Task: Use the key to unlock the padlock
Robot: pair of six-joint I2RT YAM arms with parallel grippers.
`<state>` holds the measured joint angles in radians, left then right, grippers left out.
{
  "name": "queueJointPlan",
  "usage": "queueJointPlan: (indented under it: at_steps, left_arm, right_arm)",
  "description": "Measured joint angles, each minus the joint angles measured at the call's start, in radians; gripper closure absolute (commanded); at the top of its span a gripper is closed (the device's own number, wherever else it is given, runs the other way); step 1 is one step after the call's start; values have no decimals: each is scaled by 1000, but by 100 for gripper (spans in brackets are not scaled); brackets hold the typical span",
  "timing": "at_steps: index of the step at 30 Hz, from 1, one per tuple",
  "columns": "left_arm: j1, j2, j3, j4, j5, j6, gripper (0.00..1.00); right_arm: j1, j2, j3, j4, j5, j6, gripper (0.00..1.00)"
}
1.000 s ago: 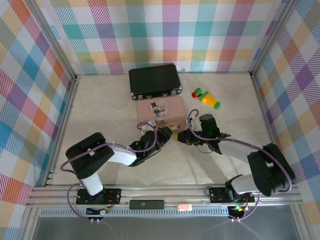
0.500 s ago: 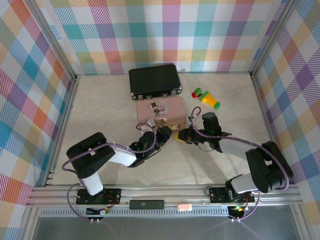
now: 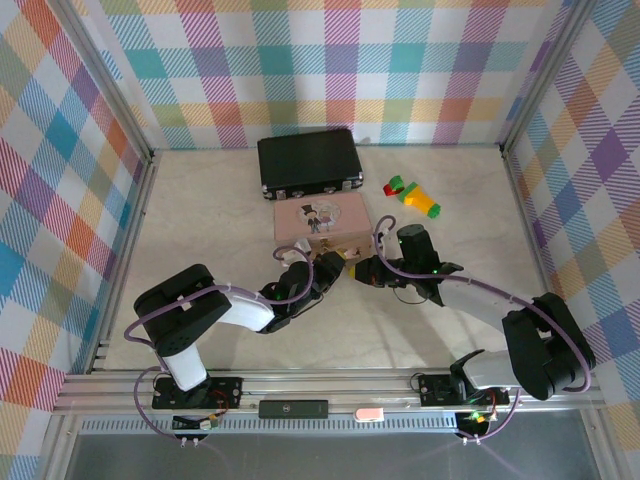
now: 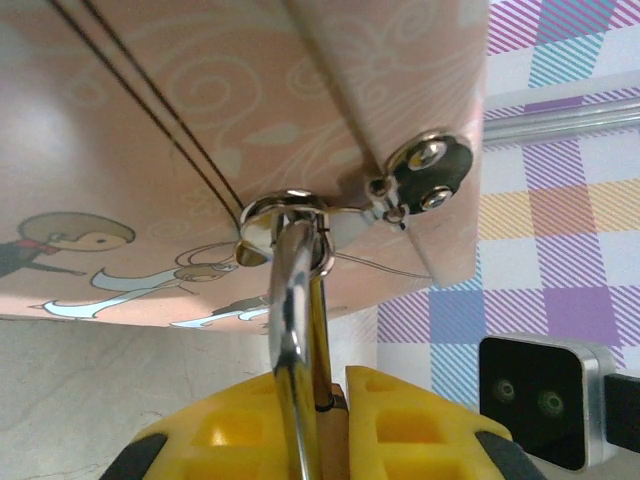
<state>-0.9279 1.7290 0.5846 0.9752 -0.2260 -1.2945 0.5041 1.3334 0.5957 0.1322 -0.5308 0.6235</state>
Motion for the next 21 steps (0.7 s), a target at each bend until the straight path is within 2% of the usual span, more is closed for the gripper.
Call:
queueJointPlan:
  at_steps: [5, 11, 21]
  left_arm:
    - [0, 0, 0, -23, 0, -22, 100]
    - [0, 0, 12, -92, 3, -34, 100]
    - [0, 0, 28, -135, -11, -32, 100]
  right_arm:
    - [18, 0, 0, -8, 27, -59, 100]
    - [74, 1, 16, -52, 122, -129, 100]
    - [84, 26, 35, -66, 150, -117, 100]
